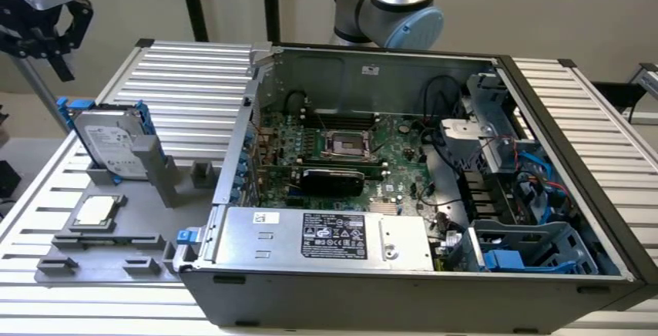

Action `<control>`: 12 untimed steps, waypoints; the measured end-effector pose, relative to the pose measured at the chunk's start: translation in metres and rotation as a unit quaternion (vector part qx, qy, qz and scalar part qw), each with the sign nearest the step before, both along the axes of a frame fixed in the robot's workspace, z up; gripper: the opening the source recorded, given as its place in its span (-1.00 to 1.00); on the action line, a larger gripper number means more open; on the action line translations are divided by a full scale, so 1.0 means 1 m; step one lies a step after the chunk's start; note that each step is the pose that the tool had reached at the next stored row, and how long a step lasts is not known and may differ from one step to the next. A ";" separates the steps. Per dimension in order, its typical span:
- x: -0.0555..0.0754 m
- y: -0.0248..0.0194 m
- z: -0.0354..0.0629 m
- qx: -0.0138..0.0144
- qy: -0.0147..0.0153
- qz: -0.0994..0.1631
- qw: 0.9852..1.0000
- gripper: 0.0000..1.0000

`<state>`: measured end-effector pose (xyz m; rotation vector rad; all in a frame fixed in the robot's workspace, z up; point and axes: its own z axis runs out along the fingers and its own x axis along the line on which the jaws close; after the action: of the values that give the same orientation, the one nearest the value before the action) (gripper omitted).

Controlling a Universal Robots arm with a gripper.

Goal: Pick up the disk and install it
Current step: 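Pick up the disk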

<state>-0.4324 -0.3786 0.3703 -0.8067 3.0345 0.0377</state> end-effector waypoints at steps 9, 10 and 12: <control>0.000 0.0000 -0.0008 0.000 0.000 0.082 0.997 -0.79; 0.000 0.0000 -0.0008 0.000 0.000 0.090 0.996 -0.79; 0.000 0.0000 -0.0010 0.000 0.000 0.109 0.994 -0.79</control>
<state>-0.4324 -0.3786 0.3694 -1.1346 2.9307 0.0376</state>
